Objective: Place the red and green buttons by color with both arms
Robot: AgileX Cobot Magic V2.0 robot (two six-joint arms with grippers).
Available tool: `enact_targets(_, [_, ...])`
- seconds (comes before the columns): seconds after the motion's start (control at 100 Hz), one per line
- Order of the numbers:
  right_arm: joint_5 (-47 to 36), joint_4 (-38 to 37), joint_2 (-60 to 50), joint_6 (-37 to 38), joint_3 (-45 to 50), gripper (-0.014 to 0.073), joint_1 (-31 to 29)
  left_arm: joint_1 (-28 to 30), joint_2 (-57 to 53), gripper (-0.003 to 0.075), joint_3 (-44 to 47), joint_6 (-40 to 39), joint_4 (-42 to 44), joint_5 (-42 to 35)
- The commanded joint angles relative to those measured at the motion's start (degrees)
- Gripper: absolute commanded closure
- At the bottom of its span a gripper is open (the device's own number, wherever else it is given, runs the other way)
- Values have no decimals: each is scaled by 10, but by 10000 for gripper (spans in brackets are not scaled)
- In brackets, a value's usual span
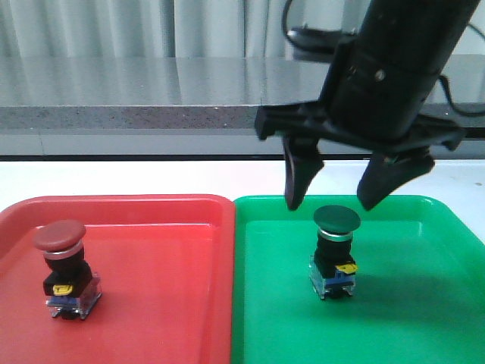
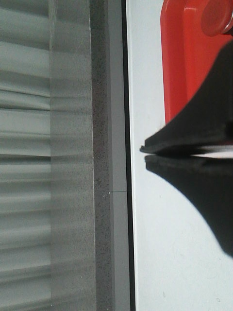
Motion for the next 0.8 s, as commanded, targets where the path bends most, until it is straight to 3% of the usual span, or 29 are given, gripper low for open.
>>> enact_targets(0.0, [-18, 10, -65, -43, -8, 53, -34, 2, -18, 741, 6, -1, -6, -50])
enact_targets(0.2, [-4, 9, -154, -85, 26, 181, -138, 2, -18, 741, 6, -1, -6, -50])
enact_targets(0.51, [-14, 9, -291, -153, 131, 665, -302, 2, -18, 741, 6, -1, -6, -50])
enact_targets(0.63, [-34, 4, -347, -161, 174, 657, -337, 2, -18, 741, 6, -1, -6, -50])
enact_targets(0.789, [-71, -12, -427, -161, 227, 657, -341, 2, -18, 741, 6, -1, -6, -50])
